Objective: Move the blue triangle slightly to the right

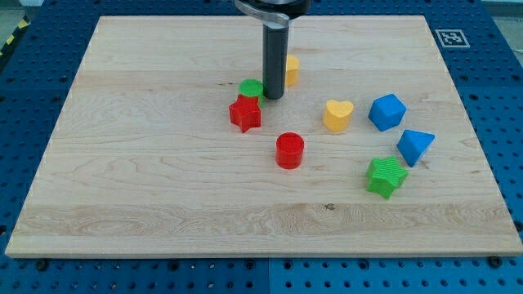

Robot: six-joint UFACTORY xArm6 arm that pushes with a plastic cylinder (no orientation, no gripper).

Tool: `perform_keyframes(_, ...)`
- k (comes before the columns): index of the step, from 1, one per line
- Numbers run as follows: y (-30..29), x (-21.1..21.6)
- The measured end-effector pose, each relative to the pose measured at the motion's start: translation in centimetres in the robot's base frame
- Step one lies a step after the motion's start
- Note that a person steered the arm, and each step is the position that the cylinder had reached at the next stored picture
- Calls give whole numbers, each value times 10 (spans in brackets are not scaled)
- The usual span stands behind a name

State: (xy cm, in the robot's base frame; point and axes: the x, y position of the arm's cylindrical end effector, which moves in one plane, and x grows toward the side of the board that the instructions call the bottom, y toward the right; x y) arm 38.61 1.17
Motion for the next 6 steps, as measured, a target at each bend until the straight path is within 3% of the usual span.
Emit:
perform_keyframes(3, 30, 63)
perform_keyframes(6, 152, 110)
